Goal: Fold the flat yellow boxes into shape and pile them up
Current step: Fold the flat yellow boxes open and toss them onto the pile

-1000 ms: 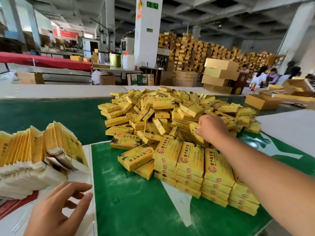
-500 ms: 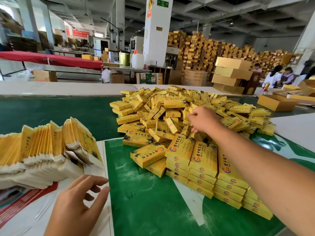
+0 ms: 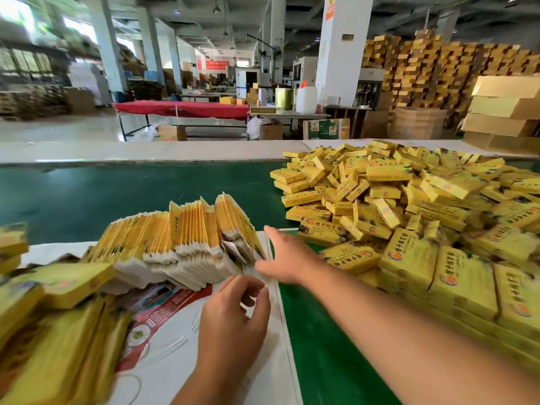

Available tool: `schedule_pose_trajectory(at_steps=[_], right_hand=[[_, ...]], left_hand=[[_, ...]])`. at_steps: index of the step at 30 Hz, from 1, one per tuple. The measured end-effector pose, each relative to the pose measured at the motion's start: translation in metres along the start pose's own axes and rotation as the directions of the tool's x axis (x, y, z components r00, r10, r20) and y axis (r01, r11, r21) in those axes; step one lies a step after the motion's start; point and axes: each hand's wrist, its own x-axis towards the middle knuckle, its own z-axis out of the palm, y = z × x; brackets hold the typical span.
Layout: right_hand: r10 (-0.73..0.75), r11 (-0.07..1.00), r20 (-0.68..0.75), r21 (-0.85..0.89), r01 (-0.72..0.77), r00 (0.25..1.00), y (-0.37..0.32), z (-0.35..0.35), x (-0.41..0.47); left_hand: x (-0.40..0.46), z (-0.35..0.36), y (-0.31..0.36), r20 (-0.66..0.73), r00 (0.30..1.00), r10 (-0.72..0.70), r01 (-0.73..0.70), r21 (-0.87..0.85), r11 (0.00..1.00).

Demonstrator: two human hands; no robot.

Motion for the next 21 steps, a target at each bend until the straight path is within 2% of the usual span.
schedule_pose_trajectory(at_steps=[2, 4, 9, 12, 15, 18, 21], right_hand=[[-0.014, 0.999, 0.014, 0.034, 0.013, 1.000, 0.001, 0.020, 0.001], [-0.040, 0.999, -0.025, -0.003, 0.040, 0.999, 0.004, 0.033, 0.000], [-0.161, 0.978, -0.272, -0.173, 0.117, 0.949, 0.015, 0.038, -0.013], [-0.194, 0.974, -0.428, -0.189, 0.122, 0.883, 0.019, 0.028, -0.022], [-0.214, 0.971, -0.498, -0.200, 0.129, 0.840, 0.018, 0.024, -0.029], [-0.207, 0.978, -0.618, -0.120, 0.169, 0.758, 0.018, 0.007, -0.032], [-0.231, 0.961, -0.778, -0.088, 0.262, 0.584, 0.019, -0.024, -0.038]], left_hand=[[0.001, -0.002, 0.000, -0.012, 1.000, -0.003, 0.003, 0.002, 1.000], [0.002, -0.003, 0.000, -0.013, 1.000, -0.023, 0.023, -0.007, 1.000], [0.003, -0.002, 0.004, -0.031, 0.999, 0.006, -0.006, 0.008, 1.000], [0.003, -0.002, 0.005, -0.033, 0.999, 0.002, -0.002, 0.000, 1.000], [0.002, -0.001, 0.004, -0.041, 0.999, -0.009, 0.009, -0.001, 1.000], [0.004, -0.001, 0.003, -0.033, 0.998, -0.049, 0.048, -0.023, 0.999], [0.005, -0.001, 0.003, 0.026, 0.989, -0.147, 0.149, -0.127, 0.981]])
